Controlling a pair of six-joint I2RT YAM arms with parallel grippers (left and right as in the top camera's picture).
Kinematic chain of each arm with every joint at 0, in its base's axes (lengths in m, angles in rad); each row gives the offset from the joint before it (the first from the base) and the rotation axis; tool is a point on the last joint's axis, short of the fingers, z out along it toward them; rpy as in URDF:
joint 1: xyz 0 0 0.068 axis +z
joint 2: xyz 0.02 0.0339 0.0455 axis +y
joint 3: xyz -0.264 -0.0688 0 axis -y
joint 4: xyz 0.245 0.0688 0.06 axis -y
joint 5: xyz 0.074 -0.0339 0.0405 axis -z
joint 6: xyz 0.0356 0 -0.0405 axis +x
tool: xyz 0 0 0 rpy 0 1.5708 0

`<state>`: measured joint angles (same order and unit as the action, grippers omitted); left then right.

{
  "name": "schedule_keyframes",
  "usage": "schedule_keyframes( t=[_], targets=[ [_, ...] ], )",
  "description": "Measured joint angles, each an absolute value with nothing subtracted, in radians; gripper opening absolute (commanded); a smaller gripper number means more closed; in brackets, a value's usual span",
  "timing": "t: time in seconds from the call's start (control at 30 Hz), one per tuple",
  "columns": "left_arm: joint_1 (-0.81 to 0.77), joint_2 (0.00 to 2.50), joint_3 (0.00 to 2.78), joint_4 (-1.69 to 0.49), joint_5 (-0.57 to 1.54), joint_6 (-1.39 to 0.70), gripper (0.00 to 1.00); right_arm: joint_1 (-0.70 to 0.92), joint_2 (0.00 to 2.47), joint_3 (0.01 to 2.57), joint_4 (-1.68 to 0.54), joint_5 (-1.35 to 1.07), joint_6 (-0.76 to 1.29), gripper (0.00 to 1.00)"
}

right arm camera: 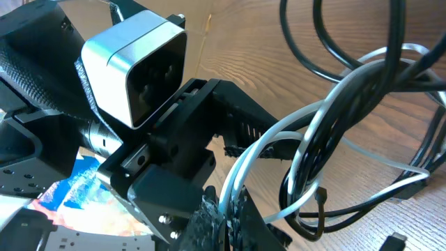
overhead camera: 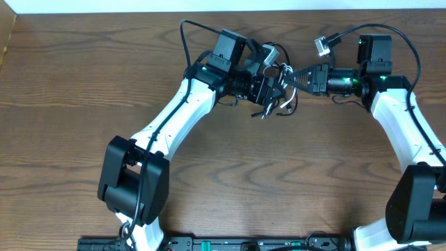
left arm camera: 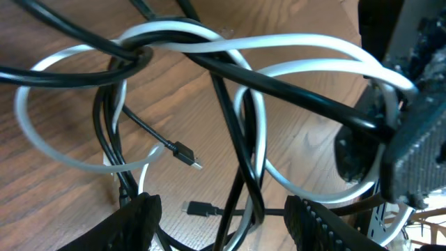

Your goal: Untangle cables

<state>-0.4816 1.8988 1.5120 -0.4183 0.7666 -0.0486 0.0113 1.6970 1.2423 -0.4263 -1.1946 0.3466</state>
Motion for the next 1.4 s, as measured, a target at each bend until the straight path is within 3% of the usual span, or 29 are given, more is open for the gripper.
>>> schedule_keyframes(
  t=[0.1, 0.2, 0.23, 0.27, 0.3, 0.6, 0.97, 1.27, 1.33, 1.4],
  targets=[
    [-0.488, 1.911, 1.512, -0.396, 0.797, -0.049, 0.53, 0.011, 1.697, 1.242, -0.426, -1.197, 0.347, 0.01],
    [-0.493, 1.942, 1.511, -0.384, 0.816, -0.054, 0.39, 0.011, 1.697, 1.242, -0.426, -1.198, 0.347, 0.01],
    [-0.494, 1.953, 1.511, -0.38, 0.818, -0.054, 0.31, 0.011, 1.697, 1.242, -0.426, -1.198, 0.347, 0.01],
    [-0.495, 1.969, 1.511, -0.376, 0.817, -0.056, 0.14, 0.011, 1.697, 1.242, -0.426, -1.198, 0.348, 0.01],
    [-0.495, 1.982, 1.511, -0.374, 0.814, -0.058, 0.08, 0.011, 1.697, 1.242, -0.426, -1.198, 0.348, 0.01],
    [-0.464, 2.014, 1.509, -0.404, 0.708, -0.063, 0.08, -0.077, 1.697, 1.243, -0.461, -1.136, 0.349, 0.01],
    [-0.326, 1.868, 1.498, -0.484, 0.666, -0.109, 0.07, -0.185, 1.697, 1.242, -0.722, -0.421, 0.348, 0.01],
    [-0.276, 1.71, 1.498, -0.49, 0.644, -0.132, 0.07, -0.185, 1.7, 1.242, -0.744, -0.134, 0.347, 0.02],
    [-0.267, 1.674, 1.498, -0.491, 0.644, -0.135, 0.07, -0.185, 1.705, 1.242, -0.739, -0.138, 0.33, 0.15],
    [-0.26, 1.641, 1.498, -0.491, 0.644, -0.139, 0.07, -0.185, 1.709, 1.242, -0.718, -0.196, 0.277, 0.36]
  ],
)
